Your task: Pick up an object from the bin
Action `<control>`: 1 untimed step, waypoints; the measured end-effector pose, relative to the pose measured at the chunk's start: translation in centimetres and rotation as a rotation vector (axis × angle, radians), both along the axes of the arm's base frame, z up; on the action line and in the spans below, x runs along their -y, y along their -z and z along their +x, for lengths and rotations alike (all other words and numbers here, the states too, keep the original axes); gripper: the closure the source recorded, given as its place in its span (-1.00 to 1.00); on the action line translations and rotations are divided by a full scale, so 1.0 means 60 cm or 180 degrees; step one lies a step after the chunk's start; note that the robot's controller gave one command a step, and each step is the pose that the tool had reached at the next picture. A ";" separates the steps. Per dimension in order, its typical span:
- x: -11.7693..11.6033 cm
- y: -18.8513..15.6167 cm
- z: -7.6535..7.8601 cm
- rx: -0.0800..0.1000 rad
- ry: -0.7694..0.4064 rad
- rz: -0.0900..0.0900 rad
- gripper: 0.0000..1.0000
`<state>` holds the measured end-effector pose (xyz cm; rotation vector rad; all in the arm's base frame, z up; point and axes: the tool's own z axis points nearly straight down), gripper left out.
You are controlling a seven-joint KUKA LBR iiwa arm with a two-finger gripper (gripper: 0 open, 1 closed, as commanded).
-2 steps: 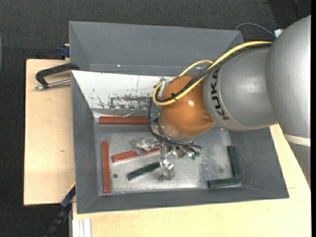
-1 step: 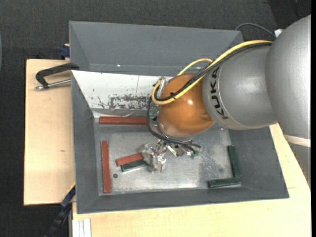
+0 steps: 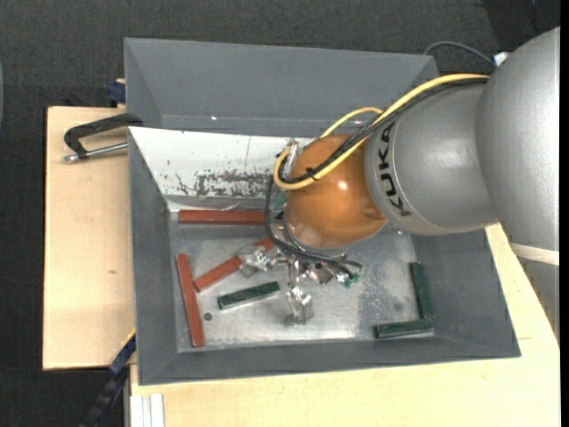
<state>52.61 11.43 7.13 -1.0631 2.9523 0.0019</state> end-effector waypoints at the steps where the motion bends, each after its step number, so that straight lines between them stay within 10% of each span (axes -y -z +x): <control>1: 0.000 0.001 0.000 -0.0003 0.0000 0.0001 1.00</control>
Offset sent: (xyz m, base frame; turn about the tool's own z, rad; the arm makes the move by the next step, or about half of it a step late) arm 0.0000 0.0000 0.0000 0.0000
